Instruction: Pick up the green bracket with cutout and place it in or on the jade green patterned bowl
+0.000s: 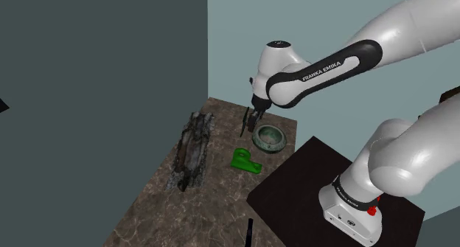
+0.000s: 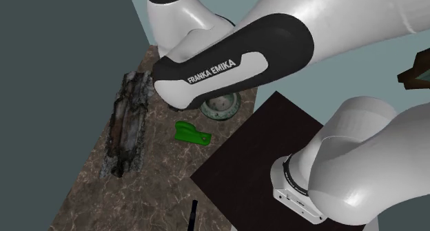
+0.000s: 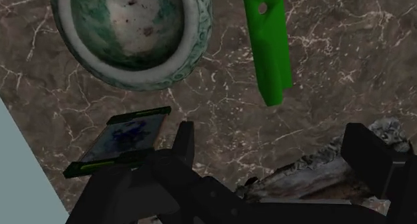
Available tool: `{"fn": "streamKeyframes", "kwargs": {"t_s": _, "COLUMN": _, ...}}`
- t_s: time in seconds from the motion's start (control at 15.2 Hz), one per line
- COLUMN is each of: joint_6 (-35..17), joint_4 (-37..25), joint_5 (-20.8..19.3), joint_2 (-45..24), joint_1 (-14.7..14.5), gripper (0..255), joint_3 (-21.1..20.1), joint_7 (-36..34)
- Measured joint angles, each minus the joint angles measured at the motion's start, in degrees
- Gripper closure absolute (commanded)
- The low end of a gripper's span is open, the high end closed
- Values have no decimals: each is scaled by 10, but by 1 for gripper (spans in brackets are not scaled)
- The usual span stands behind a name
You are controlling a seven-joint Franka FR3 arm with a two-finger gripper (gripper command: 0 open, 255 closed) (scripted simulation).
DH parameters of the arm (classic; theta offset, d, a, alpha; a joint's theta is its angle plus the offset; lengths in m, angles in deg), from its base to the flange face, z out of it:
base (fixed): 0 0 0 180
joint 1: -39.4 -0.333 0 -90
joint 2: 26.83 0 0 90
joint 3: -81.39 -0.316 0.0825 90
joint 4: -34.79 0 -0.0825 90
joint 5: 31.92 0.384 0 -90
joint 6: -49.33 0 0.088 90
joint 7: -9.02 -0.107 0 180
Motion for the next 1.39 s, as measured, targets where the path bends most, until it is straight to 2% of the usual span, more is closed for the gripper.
{"fn": "streamKeyframes", "kwargs": {"t_s": 0.66, "joint_6": -162, "joint_4": -17, "joint_5": -30, "joint_2": -222, "joint_1": -27, "gripper": 0, "joint_3": -21, "joint_7": 36}}
{"fn": "streamKeyframes", "kwargs": {"t_s": 1.19, "joint_6": -231, "joint_4": -26, "joint_5": -46, "joint_2": -304, "joint_1": -33, "gripper": 0, "joint_3": -17, "joint_7": 29}}
{"fn": "streamKeyframes", "kwargs": {"t_s": 1.39, "joint_6": -238, "joint_4": -27, "joint_5": -48, "joint_2": -311, "joint_1": -34, "gripper": 0, "joint_3": -16, "joint_7": 29}}
